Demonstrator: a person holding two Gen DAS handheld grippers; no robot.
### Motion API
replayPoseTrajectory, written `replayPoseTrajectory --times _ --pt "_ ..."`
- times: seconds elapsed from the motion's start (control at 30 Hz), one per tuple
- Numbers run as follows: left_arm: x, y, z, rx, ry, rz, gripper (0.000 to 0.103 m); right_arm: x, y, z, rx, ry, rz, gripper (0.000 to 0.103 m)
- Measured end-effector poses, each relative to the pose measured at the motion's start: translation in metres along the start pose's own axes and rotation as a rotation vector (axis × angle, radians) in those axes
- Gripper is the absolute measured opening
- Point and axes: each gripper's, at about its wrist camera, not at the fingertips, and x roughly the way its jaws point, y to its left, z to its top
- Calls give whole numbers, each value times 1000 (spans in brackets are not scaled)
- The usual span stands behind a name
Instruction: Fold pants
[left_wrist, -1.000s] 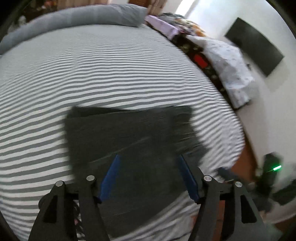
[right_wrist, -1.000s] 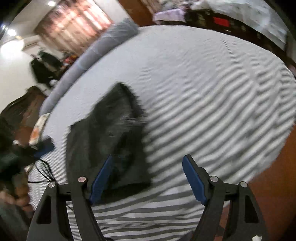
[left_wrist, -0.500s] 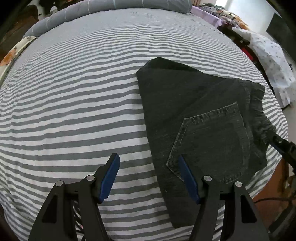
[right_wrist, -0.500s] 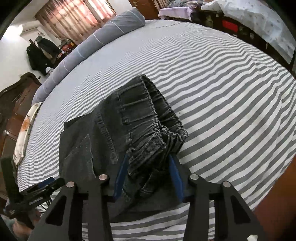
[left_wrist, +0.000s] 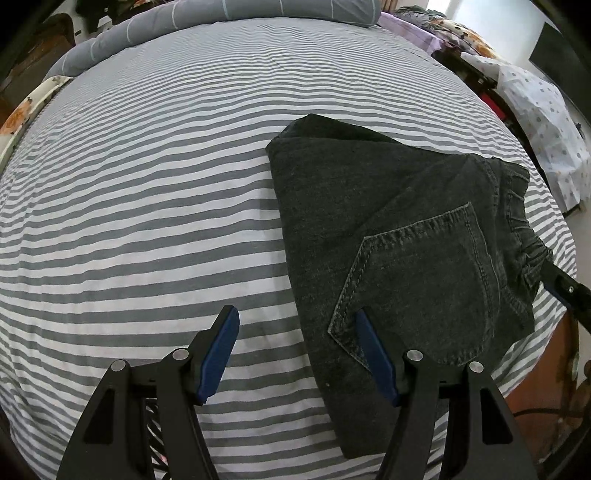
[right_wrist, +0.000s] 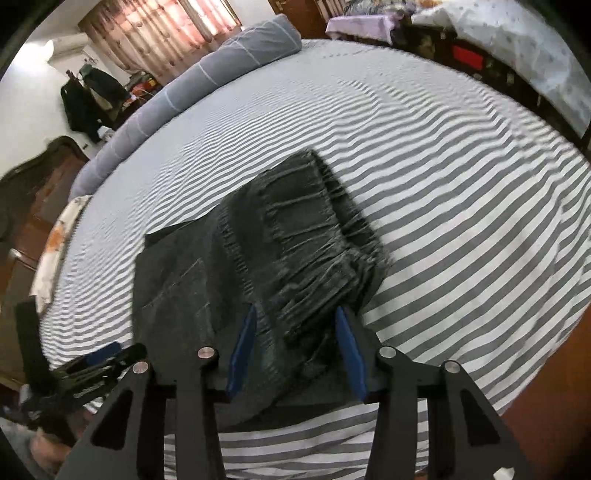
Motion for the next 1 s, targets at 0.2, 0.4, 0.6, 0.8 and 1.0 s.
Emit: replayPoseTrajectory --times 0.2,0.4,0.6,0.8,1.0 --pt "0 1 -3 -2 4 -4 67 17 -3 9 30 7 -8 43" --pt "-1 1 -7 1 3 0 67 27 -3 14 47 15 -1 35" --pt "-4 0 -8 1 2 -5 67 11 -6 14 54 -12 -18 10" --pt "-19 -4 -13 18 -42 -9 67 -20 -8 3 67 -71 -36 8" --pt "-24 -25 -16 113 -72 -5 67 -4 -26 -11 121 -24 -87 7"
